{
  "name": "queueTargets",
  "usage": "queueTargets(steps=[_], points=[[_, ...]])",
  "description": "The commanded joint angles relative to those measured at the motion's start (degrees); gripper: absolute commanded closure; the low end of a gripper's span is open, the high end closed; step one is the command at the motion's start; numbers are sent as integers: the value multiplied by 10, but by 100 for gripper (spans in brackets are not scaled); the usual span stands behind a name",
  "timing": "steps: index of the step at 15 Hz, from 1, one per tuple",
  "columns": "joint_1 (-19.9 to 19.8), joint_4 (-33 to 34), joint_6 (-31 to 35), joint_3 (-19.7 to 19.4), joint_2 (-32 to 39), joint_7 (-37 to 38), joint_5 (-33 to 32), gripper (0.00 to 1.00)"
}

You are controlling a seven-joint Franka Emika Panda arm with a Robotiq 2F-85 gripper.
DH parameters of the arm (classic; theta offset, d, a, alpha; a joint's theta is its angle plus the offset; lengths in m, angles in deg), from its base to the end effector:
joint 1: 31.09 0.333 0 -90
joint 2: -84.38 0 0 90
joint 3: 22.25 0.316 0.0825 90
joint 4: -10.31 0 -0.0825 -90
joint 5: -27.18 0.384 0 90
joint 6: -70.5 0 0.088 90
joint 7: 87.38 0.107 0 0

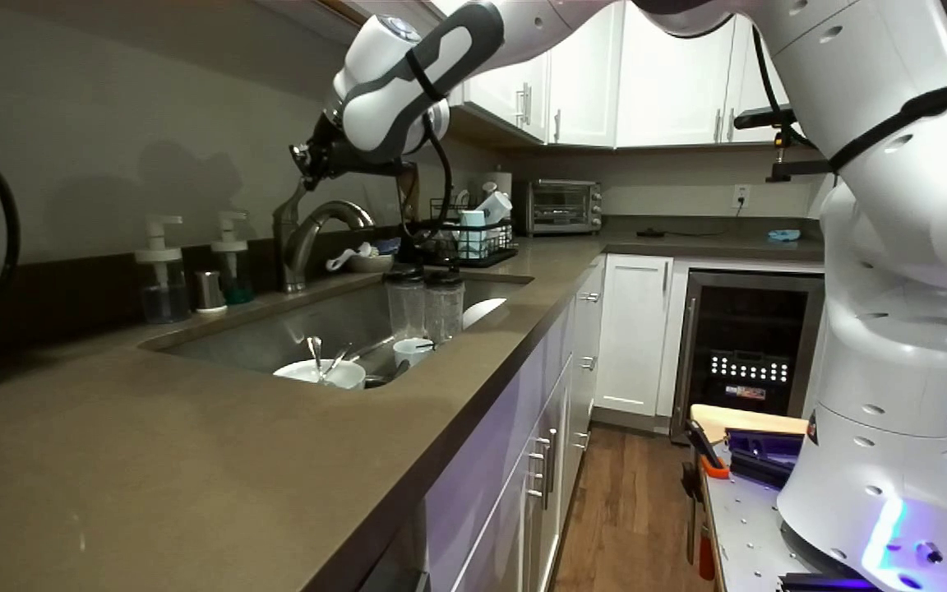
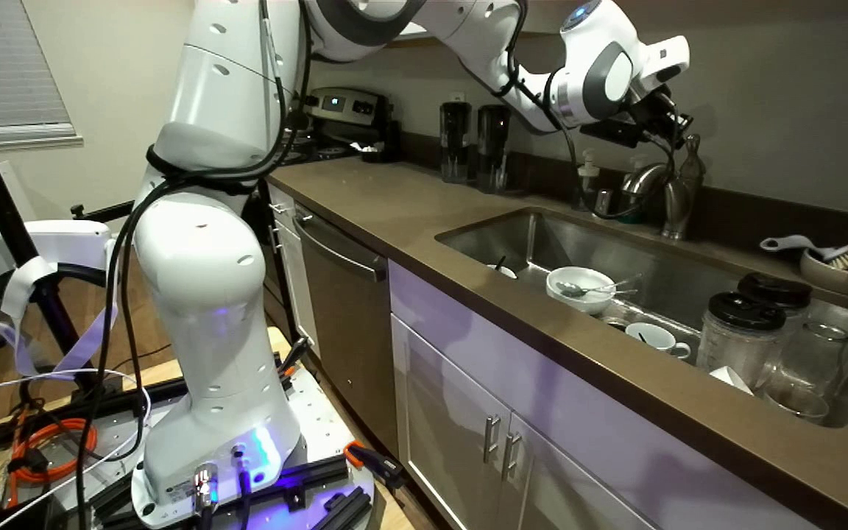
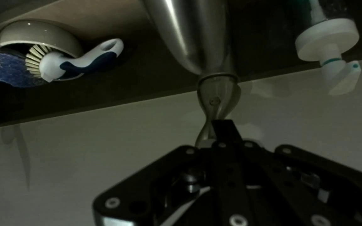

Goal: Push the tap lever up

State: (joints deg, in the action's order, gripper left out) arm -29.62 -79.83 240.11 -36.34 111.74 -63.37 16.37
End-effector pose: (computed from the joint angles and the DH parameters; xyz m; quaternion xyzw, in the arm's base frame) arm 0.7253 -0.1123 0.4810 0.8760 -0.1721 0.4471 0.0564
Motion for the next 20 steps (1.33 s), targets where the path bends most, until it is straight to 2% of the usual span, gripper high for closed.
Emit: queueTargets(steps=[1,9,20], points=[[-19,50,-16,20,34,-8,22,97],[-18,106,-2,8,79,5,20,97],[27,114,6,-59,86,42,8,97]])
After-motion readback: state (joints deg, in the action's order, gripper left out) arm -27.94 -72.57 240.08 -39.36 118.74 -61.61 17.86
